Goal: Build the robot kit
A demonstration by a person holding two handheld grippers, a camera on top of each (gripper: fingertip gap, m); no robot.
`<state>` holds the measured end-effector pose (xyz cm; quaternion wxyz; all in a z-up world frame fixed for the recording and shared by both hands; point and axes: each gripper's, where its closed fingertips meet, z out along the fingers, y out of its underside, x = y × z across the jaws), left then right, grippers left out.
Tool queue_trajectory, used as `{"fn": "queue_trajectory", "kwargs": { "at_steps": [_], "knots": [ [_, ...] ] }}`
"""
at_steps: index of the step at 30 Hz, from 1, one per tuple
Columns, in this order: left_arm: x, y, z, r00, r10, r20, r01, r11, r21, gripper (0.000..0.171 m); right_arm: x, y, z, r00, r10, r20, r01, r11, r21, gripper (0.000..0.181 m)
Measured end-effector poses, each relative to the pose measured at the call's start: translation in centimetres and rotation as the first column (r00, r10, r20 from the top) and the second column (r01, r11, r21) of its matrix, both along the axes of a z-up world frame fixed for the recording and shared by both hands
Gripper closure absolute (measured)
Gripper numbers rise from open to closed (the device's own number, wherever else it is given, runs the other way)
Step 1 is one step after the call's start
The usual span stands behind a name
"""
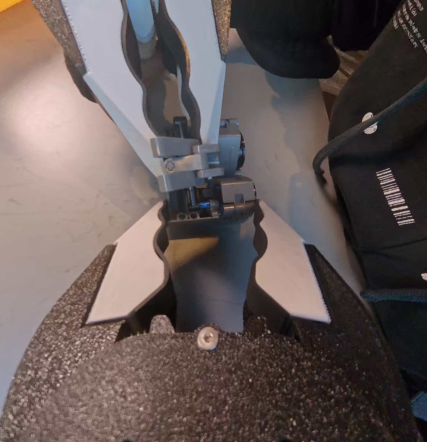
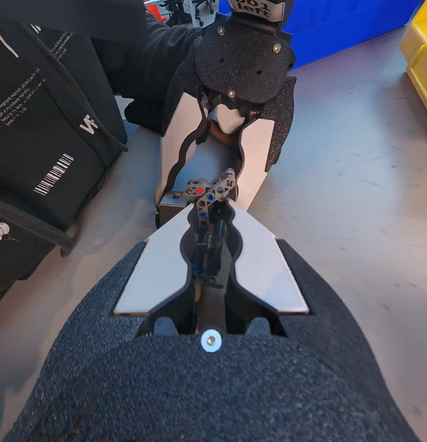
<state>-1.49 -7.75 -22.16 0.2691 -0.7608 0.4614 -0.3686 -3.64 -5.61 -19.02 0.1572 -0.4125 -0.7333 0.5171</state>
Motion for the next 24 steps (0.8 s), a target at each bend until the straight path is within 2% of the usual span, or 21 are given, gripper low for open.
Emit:
{"fn": "queue_trajectory", "kwargs": {
  "at_steps": [10,18,24],
  "knots": [
    [0.2,-0.3,-0.2,1.000,-0.006,-0.027,0.007,0.999,0.042,0.101,0.3,-0.4,-0.1,0.998,-0.007,0.064,0.012,0.996,-0.085,0.163],
    [0.5,-0.4,-0.1,1.000,0.000,-0.011,0.000,1.000,0.015,0.101,0.7,-0.7,0.2,0.995,0.002,0.099,0.015,0.984,-0.175,0.163],
    [0.9,-0.9,-0.2,1.000,-0.011,-0.006,0.011,1.000,-0.007,0.101,1.0,-1.2,0.1,0.991,0.000,0.131,0.025,0.981,-0.192,0.162]
  ]
}}
